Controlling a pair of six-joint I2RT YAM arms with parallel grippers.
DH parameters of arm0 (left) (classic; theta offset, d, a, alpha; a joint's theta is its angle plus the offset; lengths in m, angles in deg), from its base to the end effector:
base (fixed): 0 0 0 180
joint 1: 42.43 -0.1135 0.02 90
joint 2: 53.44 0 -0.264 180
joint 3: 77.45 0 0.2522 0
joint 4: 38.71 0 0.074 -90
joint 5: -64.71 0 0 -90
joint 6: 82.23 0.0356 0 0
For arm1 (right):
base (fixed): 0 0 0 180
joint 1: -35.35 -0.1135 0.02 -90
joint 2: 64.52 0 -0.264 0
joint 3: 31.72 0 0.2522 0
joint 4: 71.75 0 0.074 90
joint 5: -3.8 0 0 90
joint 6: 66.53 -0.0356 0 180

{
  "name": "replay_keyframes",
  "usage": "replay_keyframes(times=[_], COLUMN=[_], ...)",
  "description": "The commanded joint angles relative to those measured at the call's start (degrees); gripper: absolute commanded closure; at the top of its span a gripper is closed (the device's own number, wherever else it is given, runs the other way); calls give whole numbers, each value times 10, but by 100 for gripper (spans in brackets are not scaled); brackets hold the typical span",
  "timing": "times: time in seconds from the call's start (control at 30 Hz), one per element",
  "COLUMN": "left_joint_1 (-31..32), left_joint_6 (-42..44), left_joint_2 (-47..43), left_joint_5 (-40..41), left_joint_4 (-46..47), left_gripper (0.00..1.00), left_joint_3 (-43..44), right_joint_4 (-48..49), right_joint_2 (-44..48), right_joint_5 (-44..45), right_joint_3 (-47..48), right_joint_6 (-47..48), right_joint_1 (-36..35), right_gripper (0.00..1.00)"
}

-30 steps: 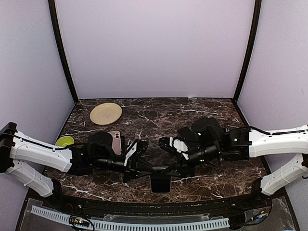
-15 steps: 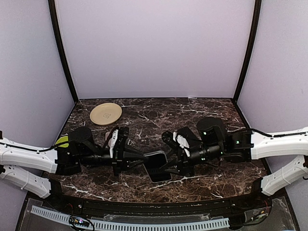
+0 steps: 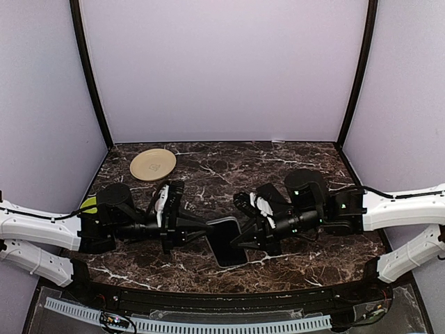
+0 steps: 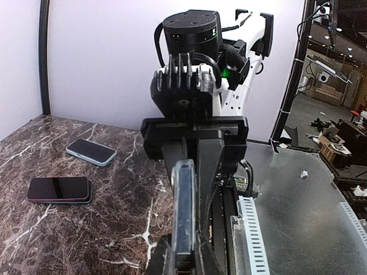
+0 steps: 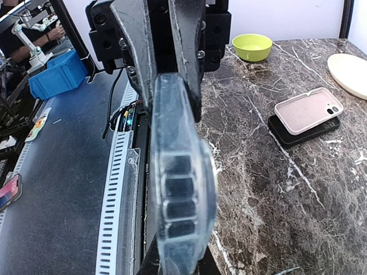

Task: Put the phone into the phone case
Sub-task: Place the phone with the phone case at the center of the board.

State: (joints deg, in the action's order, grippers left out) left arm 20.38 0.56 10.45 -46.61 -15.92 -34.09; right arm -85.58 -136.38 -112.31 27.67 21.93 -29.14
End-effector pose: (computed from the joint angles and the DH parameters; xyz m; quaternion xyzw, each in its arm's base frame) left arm 0.1014 -0.2257 0.2663 0.4356 0.5403 -0.5115 0.5067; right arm 0.1060 0.2586 0.2630 -0.5337 0.6435 0.4410 0.3265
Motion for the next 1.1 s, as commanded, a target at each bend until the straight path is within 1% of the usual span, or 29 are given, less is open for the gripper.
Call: replay_keyframes(times=[0.0,0.03,0.07,0.1,0.13,0.17,0.2,0.23,0.27,0.3,0.33,0.4,0.5,0.6,0.63,0.67,0.8,0.93,1.03,1.07], left_joint_1=[1,1,1,1,1,1,1,1,1,0,-1,-7,-26,-63,-78,-88,-140,-165,-178,-181], left_joint_6=[23,26,28,32,34,37,38,41,41,42,41,32,17,0,0,0,11,39,53,58], left_joint_2=[-27,-29,-34,-37,-42,-45,-50,-52,-54,-54,-52,-46,-36,-20,-17,-8,21,50,70,73], left_joint_5=[39,46,59,67,84,93,117,131,164,183,223,274,323,350,359,363,357,346,331,329], left_joint_4=[10,-2,-9,-23,-30,-44,-52,-73,-84,-113,-130,-180,-265,-338,-376,-413,-489,-514,-507,-502], left_gripper=[85,82,73,69,62,59,54,51,47,45,42,37,30,25,23,23,21,21,21,20], left_joint_3=[-2,-2,-2,-1,0,0,2,4,8,16,22,41,77,121,130,148,203,244,261,267], right_joint_4=[4,3,-10,-19,-28,-38,-48,-59,-69,-81,-91,-116,-146,-177,-188,-197,-240,-268,-287,-291], right_joint_2=[27,31,34,37,38,38,37,35,32,28,21,-1,-41,-89,-106,-122,-202,-266,-310,-322], right_joint_5=[13,13,13,14,18,24,35,46,56,67,80,92,93,85,84,80,39,8,-1,-2], right_joint_3=[1,1,1,1,2,4,5,8,10,14,19,37,68,105,118,132,185,234,264,272], right_joint_6=[-19,-18,-17,-17,-17,-16,-15,-14,-14,-16,-19,-27,-40,-44,-46,-47,-44,-37,-38,-39], right_joint_1=[9,13,16,19,23,26,28,32,35,40,46,63,90,112,119,125,149,163,177,182], right_gripper=[100,100,100,100,100,100,100,100,100,100,100,100,100,100,100,100,100,100,100,98])
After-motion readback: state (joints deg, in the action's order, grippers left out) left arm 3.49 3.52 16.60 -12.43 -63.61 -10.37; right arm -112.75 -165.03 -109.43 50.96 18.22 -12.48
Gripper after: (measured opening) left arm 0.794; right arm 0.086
